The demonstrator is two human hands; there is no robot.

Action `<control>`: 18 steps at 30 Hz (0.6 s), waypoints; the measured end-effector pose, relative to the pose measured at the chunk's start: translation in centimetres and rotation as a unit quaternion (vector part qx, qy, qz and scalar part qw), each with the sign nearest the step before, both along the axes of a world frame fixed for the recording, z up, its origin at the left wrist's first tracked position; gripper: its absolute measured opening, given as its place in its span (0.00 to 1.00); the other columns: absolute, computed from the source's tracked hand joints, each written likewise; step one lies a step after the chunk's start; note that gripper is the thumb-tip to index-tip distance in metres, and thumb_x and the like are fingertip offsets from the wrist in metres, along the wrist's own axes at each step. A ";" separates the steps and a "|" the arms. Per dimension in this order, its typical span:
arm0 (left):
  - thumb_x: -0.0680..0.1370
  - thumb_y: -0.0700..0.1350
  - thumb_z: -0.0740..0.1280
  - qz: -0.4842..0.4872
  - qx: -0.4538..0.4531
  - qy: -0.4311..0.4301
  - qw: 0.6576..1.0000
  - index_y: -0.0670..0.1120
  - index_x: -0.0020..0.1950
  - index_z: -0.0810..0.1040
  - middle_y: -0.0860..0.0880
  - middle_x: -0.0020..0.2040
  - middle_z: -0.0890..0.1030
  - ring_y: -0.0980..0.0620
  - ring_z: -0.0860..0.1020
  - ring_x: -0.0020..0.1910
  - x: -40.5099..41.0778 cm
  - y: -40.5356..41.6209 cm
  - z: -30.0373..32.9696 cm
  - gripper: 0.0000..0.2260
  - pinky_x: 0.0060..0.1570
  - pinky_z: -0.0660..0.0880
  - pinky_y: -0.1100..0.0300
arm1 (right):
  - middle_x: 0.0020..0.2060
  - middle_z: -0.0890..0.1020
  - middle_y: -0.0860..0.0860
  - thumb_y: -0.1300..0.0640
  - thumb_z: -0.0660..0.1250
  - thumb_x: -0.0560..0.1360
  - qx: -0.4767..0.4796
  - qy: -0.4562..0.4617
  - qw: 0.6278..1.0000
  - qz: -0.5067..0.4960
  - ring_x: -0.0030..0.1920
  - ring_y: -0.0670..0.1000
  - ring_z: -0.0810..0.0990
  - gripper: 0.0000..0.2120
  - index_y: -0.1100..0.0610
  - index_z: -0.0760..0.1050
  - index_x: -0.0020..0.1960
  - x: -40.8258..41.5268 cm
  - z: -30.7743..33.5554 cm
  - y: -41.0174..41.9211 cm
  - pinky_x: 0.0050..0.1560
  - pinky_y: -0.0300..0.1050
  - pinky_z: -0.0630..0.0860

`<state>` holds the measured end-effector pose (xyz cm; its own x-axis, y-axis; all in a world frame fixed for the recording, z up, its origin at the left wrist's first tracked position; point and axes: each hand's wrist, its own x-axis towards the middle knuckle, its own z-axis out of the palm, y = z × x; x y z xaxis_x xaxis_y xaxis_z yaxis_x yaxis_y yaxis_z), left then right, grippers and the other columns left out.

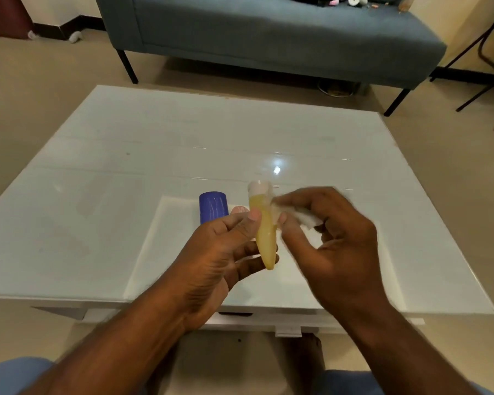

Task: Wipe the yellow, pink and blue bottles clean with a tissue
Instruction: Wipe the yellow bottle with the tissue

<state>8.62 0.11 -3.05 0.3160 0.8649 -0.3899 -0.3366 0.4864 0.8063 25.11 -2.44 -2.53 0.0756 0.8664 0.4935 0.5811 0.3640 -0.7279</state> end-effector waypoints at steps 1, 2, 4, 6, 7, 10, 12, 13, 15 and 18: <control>0.73 0.52 0.69 0.013 -0.003 0.001 1.000 0.41 0.62 0.80 0.40 0.54 0.86 0.41 0.85 0.54 -0.2 0.1 0.0 0.21 0.53 0.83 0.48 | 0.47 0.84 0.46 0.61 0.74 0.74 -0.007 -0.004 1.000 0.026 0.50 0.46 0.83 0.07 0.57 0.84 0.52 -0.4 0.0 -0.3 0.48 0.33 0.78; 0.75 0.52 0.68 0.027 -0.009 0.006 1.000 0.41 0.63 0.79 0.40 0.54 0.86 0.41 0.85 0.54 -0.4 0.4 0.1 0.21 0.53 0.83 0.49 | 0.46 0.84 0.47 0.62 0.74 0.73 -0.011 -0.012 0.998 0.058 0.48 0.47 0.83 0.06 0.57 0.84 0.50 -0.8 -0.1 -0.6 0.47 0.34 0.77; 0.75 0.53 0.69 0.043 -0.018 0.019 0.999 0.41 0.63 0.79 0.41 0.53 0.86 0.42 0.85 0.52 -0.8 0.7 0.2 0.22 0.51 0.83 0.50 | 0.44 0.83 0.46 0.63 0.74 0.72 -0.008 -0.026 0.995 0.095 0.46 0.47 0.82 0.05 0.57 0.83 0.48 -1.3 -0.3 -0.8 0.46 0.36 0.77; 0.74 0.53 0.70 0.032 -0.025 0.010 0.999 0.41 0.62 0.79 0.41 0.53 0.86 0.40 0.85 0.52 -0.8 0.6 0.4 0.22 0.50 0.83 0.49 | 0.46 0.83 0.45 0.65 0.74 0.74 -0.005 -0.007 0.998 0.063 0.49 0.48 0.83 0.07 0.55 0.83 0.49 -1.0 -0.3 -0.3 0.47 0.38 0.79; 0.73 0.53 0.70 0.023 -0.031 -0.002 0.999 0.41 0.62 0.79 0.40 0.54 0.86 0.39 0.85 0.53 -0.6 0.5 0.5 0.22 0.50 0.84 0.48 | 0.48 0.84 0.45 0.65 0.73 0.75 -0.005 0.015 0.999 0.033 0.51 0.48 0.83 0.08 0.53 0.82 0.51 -0.7 -0.3 0.1 0.49 0.38 0.81; 0.71 0.51 0.70 0.014 -0.041 -0.028 0.999 0.43 0.61 0.78 0.39 0.53 0.86 0.37 0.85 0.53 -0.3 0.1 0.6 0.21 0.48 0.84 0.46 | 0.50 0.84 0.45 0.64 0.72 0.78 -0.008 0.053 0.998 -0.014 0.54 0.47 0.84 0.09 0.52 0.83 0.54 -0.3 -0.1 0.4 0.51 0.40 0.83; 0.76 0.52 0.68 0.014 -0.042 -0.051 0.998 0.42 0.62 0.79 0.39 0.55 0.86 0.40 0.85 0.54 -0.5 0.1 0.7 0.19 0.50 0.83 0.48 | 0.49 0.84 0.46 0.66 0.73 0.75 -0.002 0.030 0.999 0.028 0.52 0.50 0.84 0.09 0.55 0.84 0.51 -0.8 -0.2 -0.2 0.49 0.41 0.82; 0.78 0.52 0.67 0.020 -0.047 -0.058 0.997 0.42 0.63 0.79 0.40 0.55 0.85 0.41 0.85 0.53 -0.6 0.2 0.7 0.19 0.50 0.83 0.49 | 0.48 0.84 0.47 0.67 0.74 0.73 0.003 0.005 0.998 0.059 0.51 0.50 0.84 0.09 0.56 0.85 0.50 -1.2 -0.3 -0.5 0.49 0.41 0.81; 0.78 0.52 0.66 0.038 -0.059 -0.059 0.996 0.42 0.64 0.79 0.41 0.53 0.86 0.44 0.85 0.50 -0.7 0.2 0.6 0.19 0.46 0.83 0.52 | 0.48 0.84 0.48 0.67 0.75 0.72 0.009 -0.032 0.995 0.092 0.50 0.48 0.84 0.09 0.57 0.86 0.50 -1.9 -0.6 -0.6 0.50 0.40 0.80; 0.80 0.50 0.65 0.053 -0.086 -0.078 0.992 0.40 0.66 0.75 0.37 0.54 0.85 0.43 0.84 0.46 -0.5 0.2 0.6 0.19 0.43 0.83 0.52 | 0.50 0.84 0.46 0.66 0.75 0.75 0.015 -0.014 0.999 0.026 0.52 0.46 0.83 0.09 0.56 0.85 0.53 -1.4 -0.5 0.2 0.51 0.38 0.80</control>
